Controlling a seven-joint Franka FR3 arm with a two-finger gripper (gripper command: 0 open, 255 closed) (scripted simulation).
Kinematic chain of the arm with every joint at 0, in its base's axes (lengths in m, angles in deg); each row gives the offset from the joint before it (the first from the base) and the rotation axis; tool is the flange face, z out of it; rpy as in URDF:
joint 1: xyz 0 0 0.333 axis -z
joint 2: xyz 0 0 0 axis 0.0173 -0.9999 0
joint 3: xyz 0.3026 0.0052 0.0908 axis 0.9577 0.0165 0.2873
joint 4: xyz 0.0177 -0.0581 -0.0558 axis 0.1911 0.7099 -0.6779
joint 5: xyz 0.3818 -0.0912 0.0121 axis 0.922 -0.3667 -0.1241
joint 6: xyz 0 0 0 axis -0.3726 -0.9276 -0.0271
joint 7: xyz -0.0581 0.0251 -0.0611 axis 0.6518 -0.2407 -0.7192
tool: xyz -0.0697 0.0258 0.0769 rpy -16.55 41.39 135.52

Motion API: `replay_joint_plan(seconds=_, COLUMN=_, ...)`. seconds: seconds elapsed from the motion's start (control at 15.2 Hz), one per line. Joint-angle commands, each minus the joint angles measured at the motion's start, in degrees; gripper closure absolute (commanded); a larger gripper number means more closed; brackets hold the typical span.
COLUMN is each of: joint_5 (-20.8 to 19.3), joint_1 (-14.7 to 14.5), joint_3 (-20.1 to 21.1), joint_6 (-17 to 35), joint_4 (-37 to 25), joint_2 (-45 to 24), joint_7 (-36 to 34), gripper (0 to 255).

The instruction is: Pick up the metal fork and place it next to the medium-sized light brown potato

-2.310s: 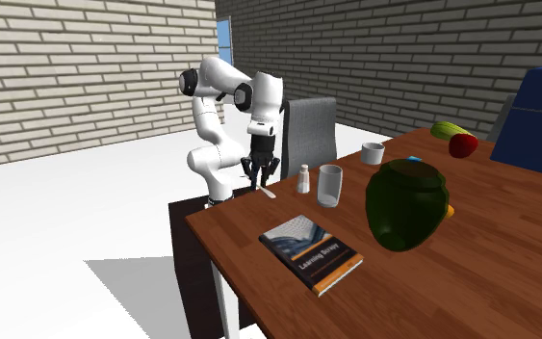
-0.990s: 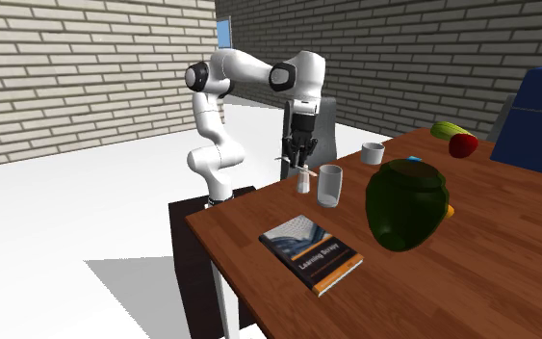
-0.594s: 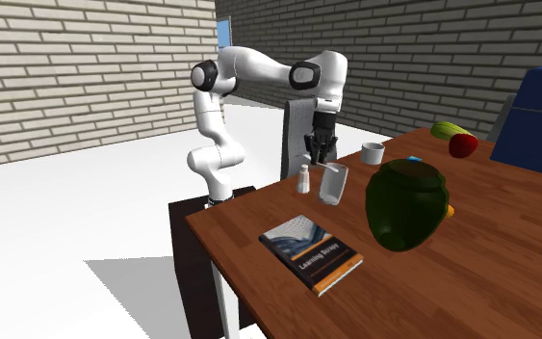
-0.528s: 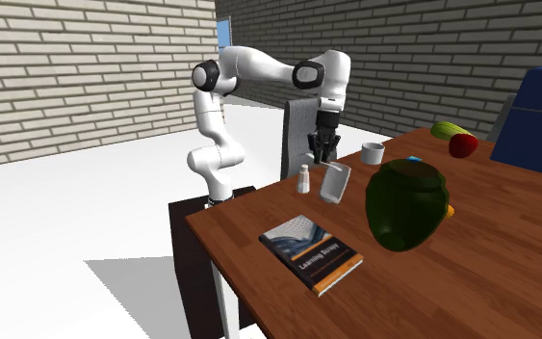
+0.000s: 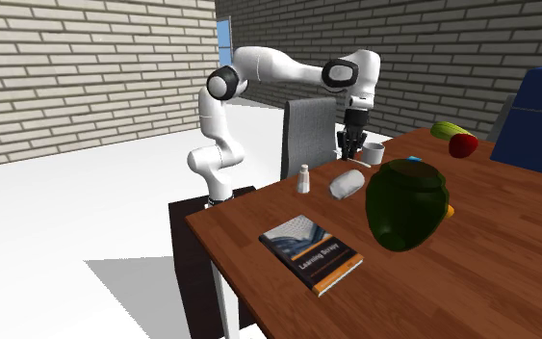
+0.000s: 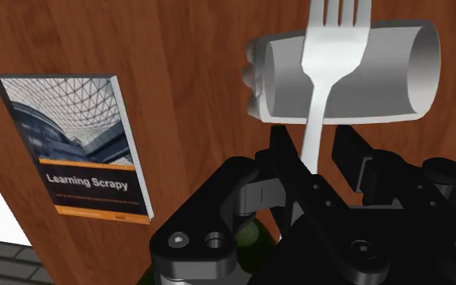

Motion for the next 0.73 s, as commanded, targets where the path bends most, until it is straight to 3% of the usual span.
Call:
replay_joint_plan(seconds=0.0, joint_5=-3.93, joint_1=-2.25, joint_3=1.92, joint_6=-2.13, joint_4=-5.35, joint_2=-5.91, joint_7=-4.2, gripper=255)
replay_joint_plan(seconds=0.33, joint_5=-14.21, joint_1=-13.12, joint_3=2.56, joint_6=-9.97, joint_4=-22.62, joint_2=-21.41, joint_7=-11.56, gripper=255)
replay_joint_plan(seconds=0.66, joint_5=-23.84, joint_1=-30.05, joint_3=-1.69, joint_6=-20.84, joint_4=-49.4, joint_2=-38.03, joint_7=-12.23, gripper=255)
